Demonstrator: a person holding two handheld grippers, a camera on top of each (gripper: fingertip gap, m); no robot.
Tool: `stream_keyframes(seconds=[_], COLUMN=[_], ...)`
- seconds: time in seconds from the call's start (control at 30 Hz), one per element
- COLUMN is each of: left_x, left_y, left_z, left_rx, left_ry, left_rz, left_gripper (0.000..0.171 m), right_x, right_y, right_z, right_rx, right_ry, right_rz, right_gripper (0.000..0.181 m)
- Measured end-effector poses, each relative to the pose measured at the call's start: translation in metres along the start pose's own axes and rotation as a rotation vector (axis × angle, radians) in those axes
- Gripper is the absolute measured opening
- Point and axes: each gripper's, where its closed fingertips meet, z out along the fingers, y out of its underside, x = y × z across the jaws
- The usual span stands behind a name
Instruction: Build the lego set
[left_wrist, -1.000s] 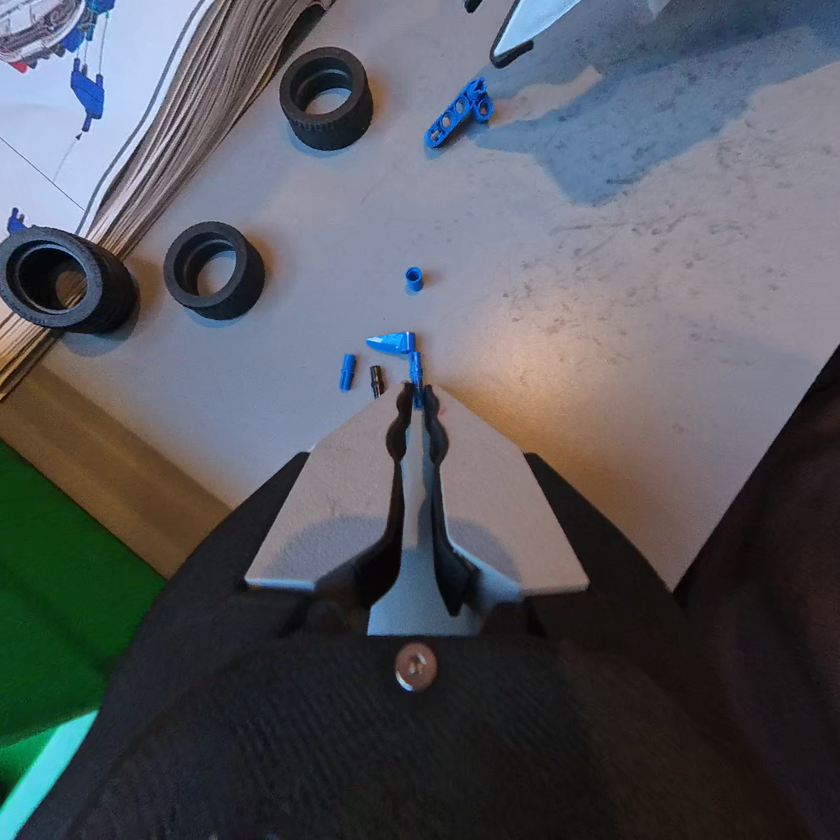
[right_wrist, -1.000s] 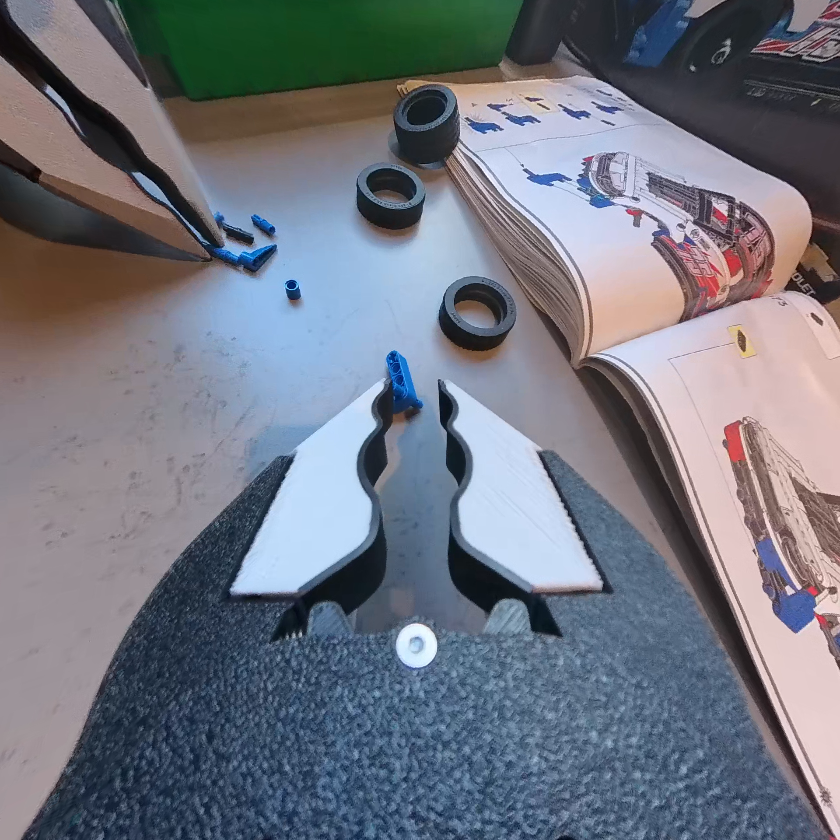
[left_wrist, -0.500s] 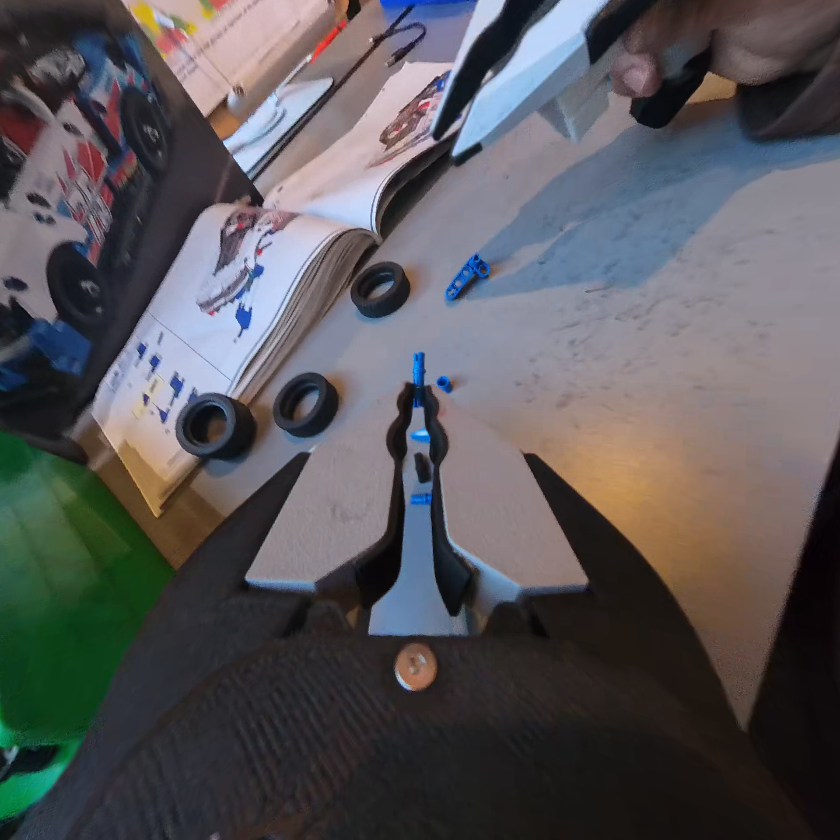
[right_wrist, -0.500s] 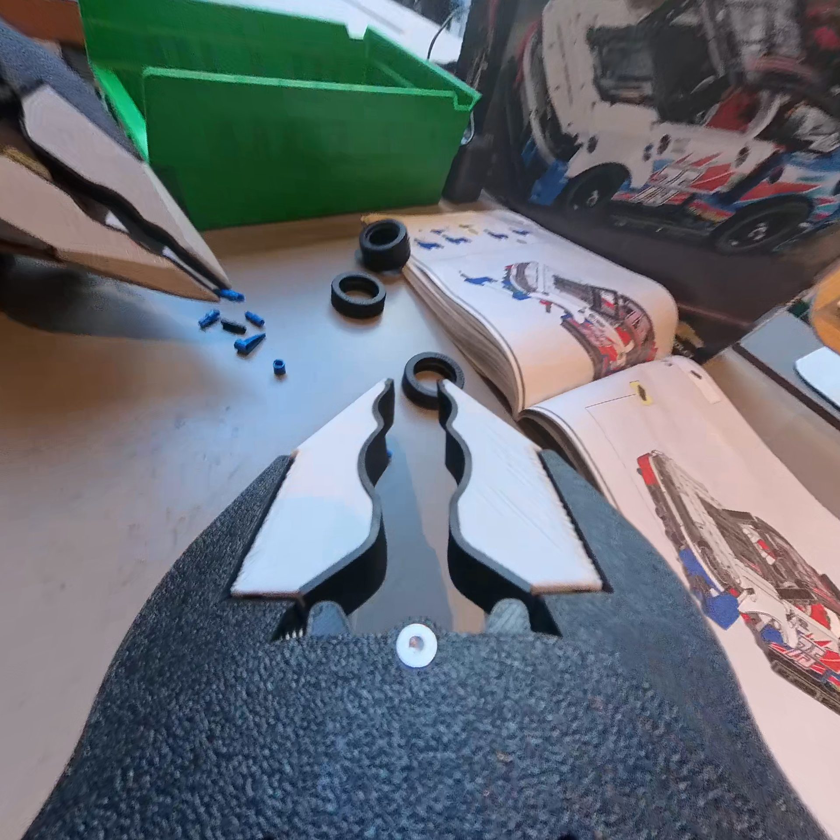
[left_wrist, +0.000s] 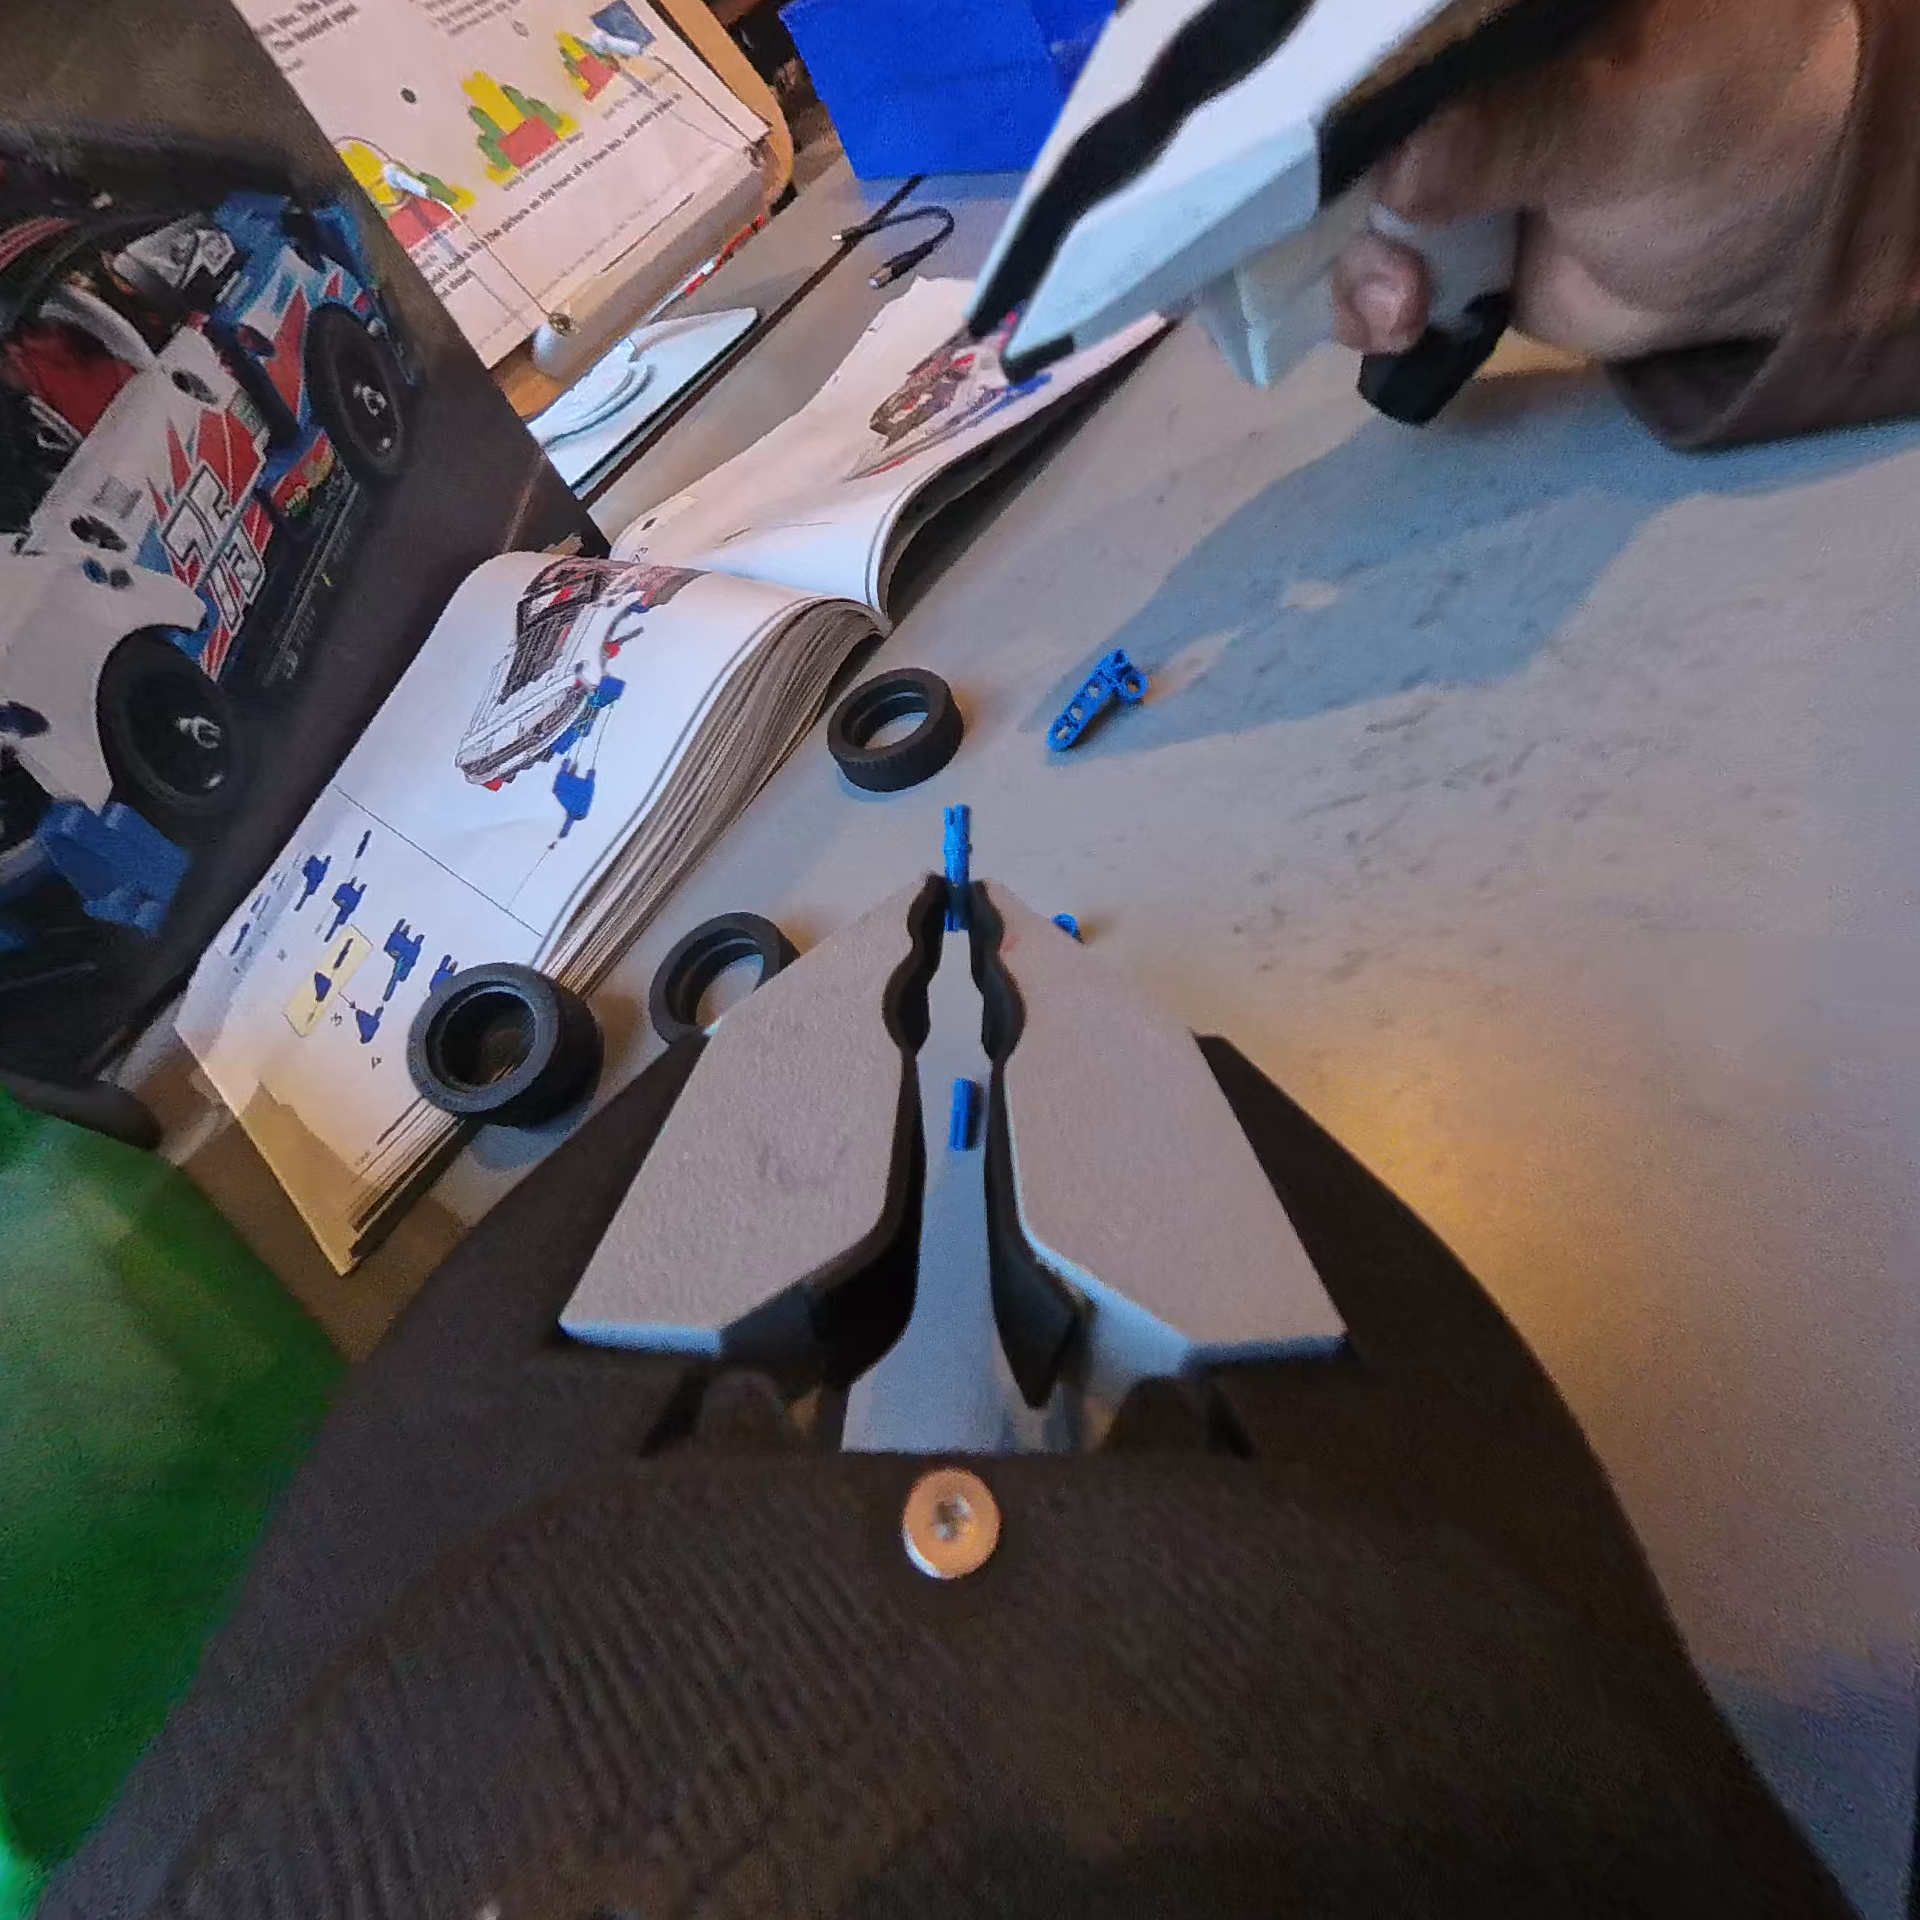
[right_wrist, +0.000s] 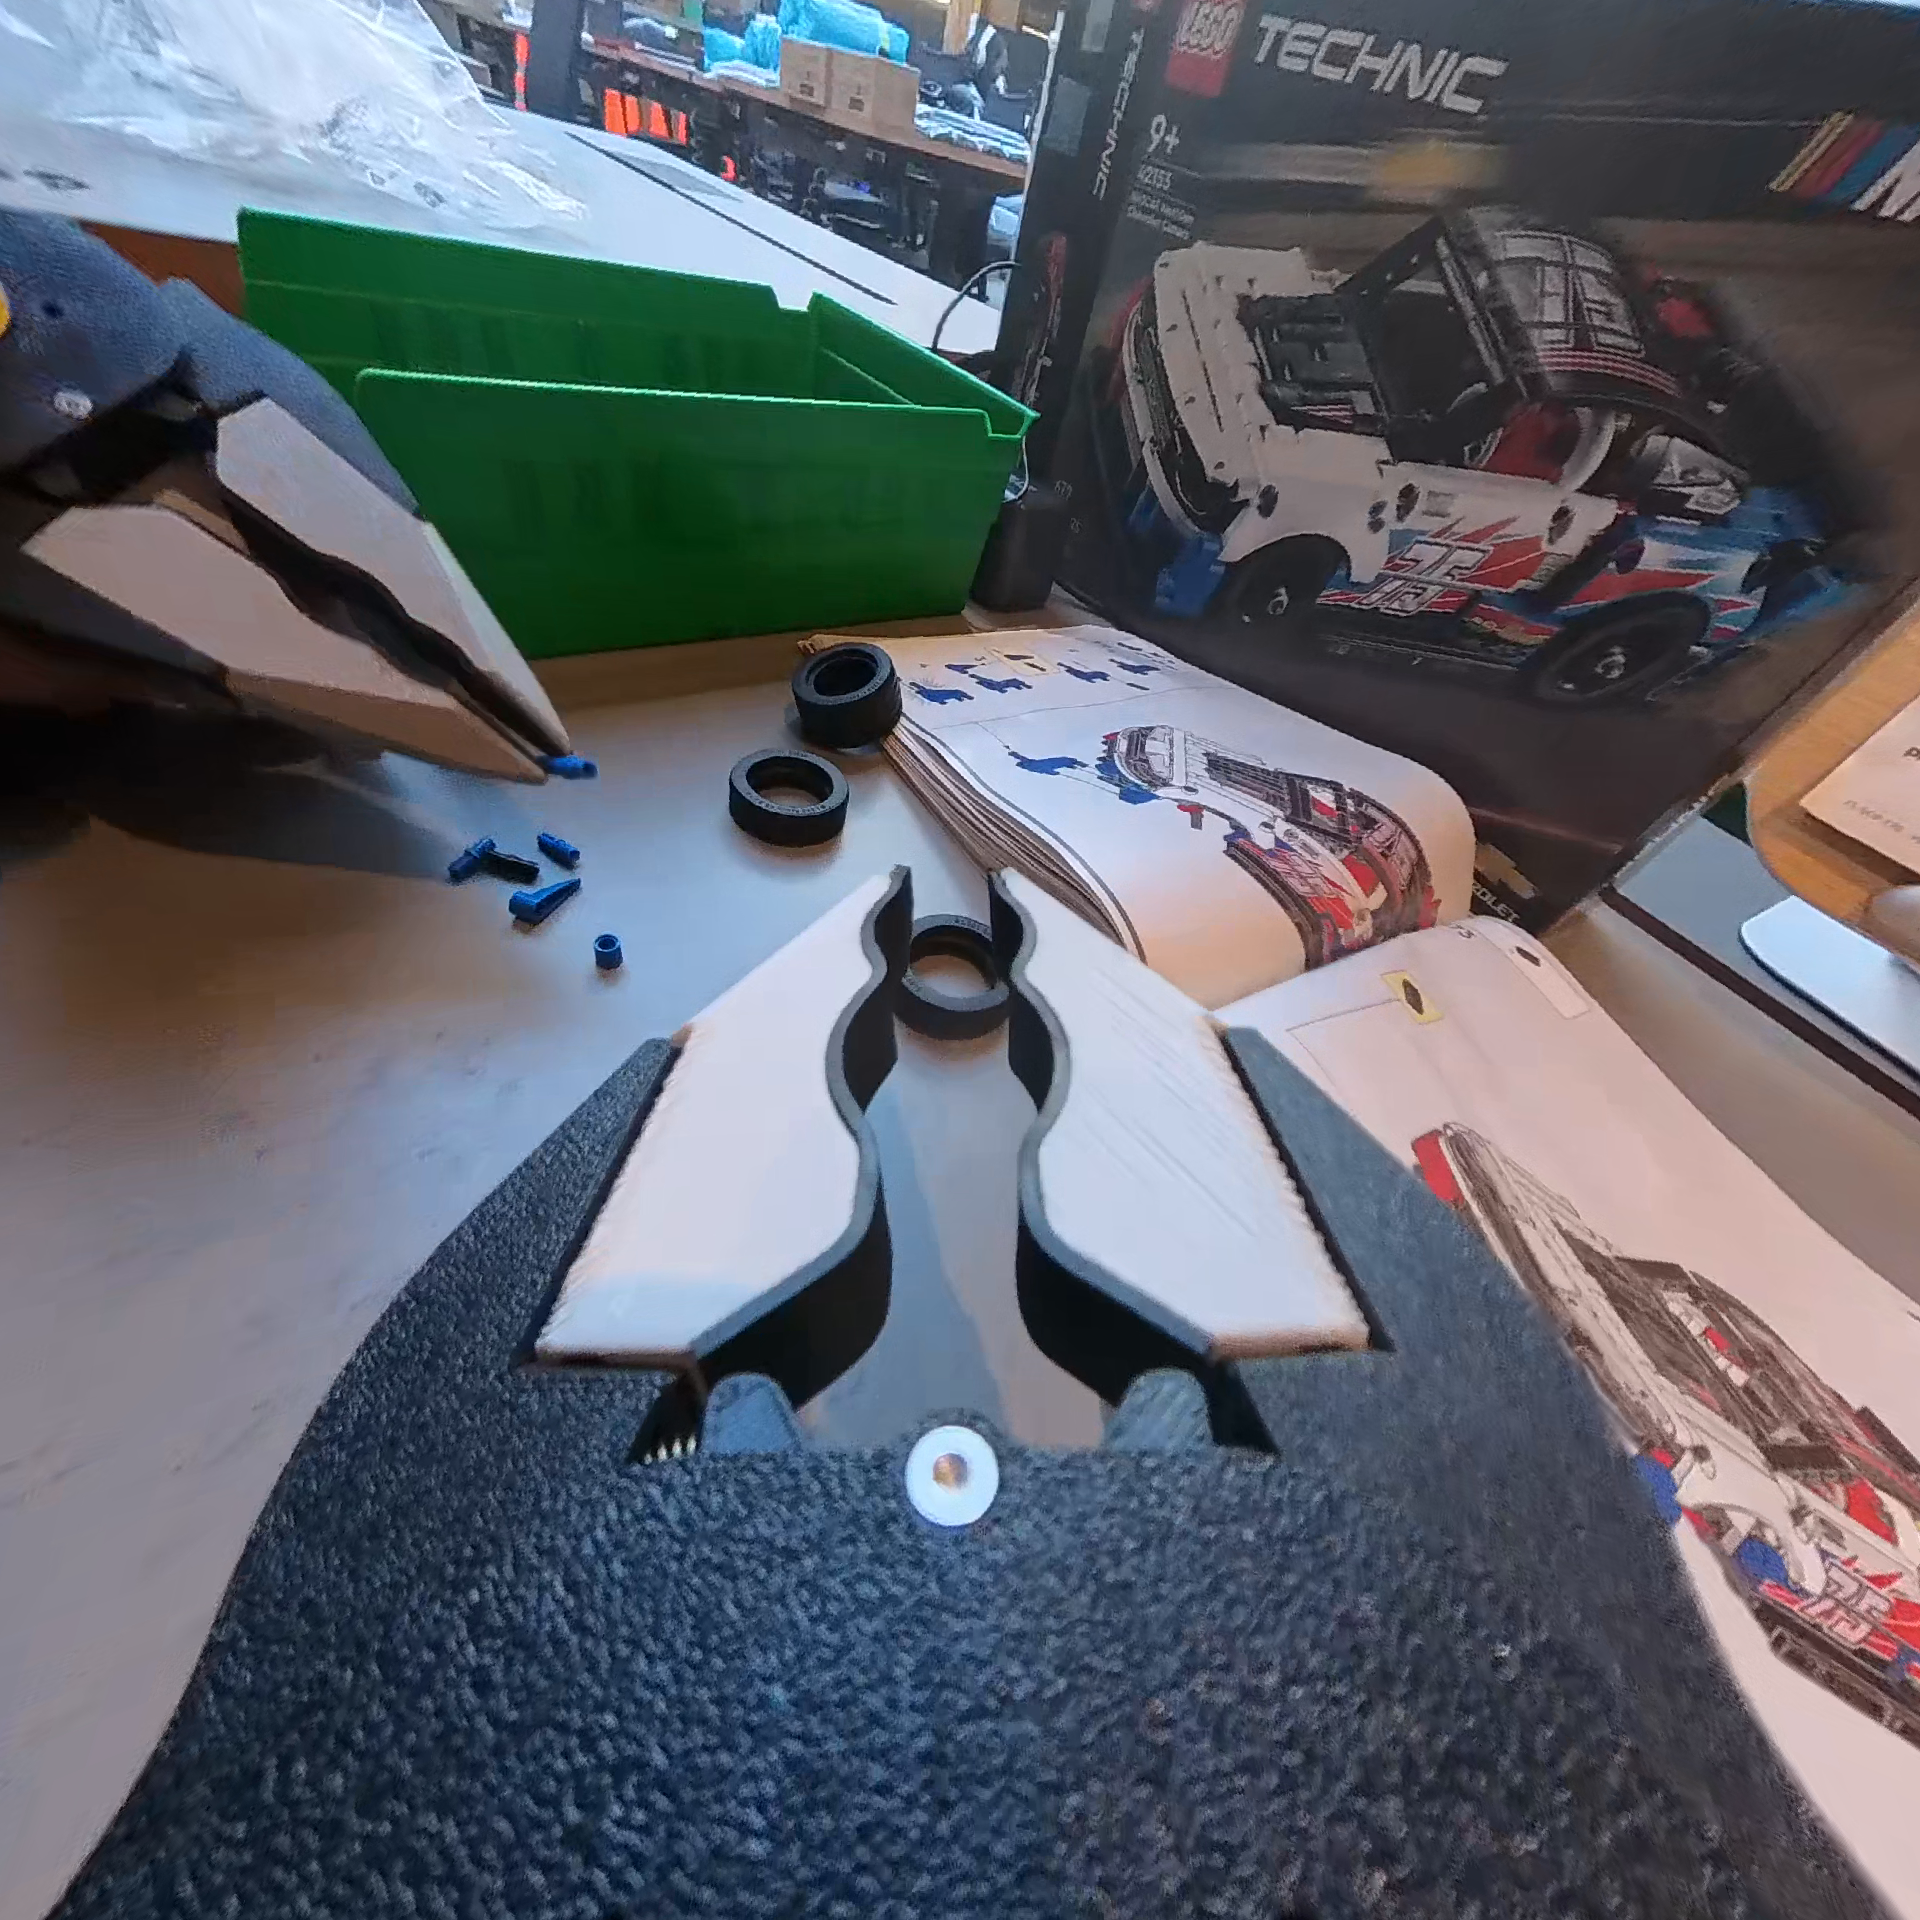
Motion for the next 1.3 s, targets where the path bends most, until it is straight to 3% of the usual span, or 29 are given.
stream_keyframes(seconds=[0.3,0.87,1.3], left_x=[-0.002,-0.005,-0.008], left_y=[-0.005,-0.006,-0.006], left_z=[-0.005,-0.005,-0.005], left_rx=[0.049,0.058,0.055], left_ry=[0.046,0.039,0.006], left_rz=[-0.083,-0.093,-0.074], left_gripper=[0.001,0.001,0.001], right_x=[-0.005,-0.008,-0.033], right_y=[0.005,-0.003,-0.007], right_z=[0.009,0.004,0.006], right_rx=[-0.031,0.006,0.010], right_ry=[0.003,0.012,-0.033], right_rz=[-0.090,-0.129,-0.245], right_gripper=[0.010,0.006,0.006])
